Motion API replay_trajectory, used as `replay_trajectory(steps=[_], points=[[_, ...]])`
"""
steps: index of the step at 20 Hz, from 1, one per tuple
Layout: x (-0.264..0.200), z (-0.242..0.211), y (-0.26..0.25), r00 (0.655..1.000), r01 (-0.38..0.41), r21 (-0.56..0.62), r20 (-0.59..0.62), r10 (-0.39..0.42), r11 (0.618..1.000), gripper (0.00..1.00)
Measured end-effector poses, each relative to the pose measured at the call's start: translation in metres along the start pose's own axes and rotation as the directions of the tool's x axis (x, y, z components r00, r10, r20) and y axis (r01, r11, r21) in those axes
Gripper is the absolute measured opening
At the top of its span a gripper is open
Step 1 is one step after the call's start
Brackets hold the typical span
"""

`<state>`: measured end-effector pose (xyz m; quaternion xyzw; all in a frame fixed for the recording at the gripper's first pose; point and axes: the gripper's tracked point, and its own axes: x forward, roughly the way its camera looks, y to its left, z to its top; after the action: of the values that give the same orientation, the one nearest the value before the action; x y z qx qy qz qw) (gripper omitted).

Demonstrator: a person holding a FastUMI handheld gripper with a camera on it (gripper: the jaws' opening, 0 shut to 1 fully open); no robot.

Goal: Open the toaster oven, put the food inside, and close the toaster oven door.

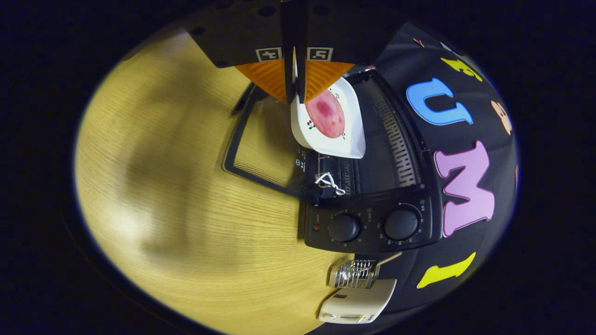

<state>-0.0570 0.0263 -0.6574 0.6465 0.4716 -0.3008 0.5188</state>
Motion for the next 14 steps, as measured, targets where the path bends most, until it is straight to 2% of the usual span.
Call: replay_trajectory(steps=[6, 11, 14], points=[[0.038, -0.001, 0.046, 0.994, -0.034, 0.093, 0.105, 0.024, 0.995, 0.05], [0.069, -0.006, 0.073, 0.993, 0.003, 0.099, 0.121, -0.015, 0.995, 0.05], [0.081, -0.011, 0.086, 0.994, -0.016, 0.147, 0.111, 0.0, 0.989, 0.05]])
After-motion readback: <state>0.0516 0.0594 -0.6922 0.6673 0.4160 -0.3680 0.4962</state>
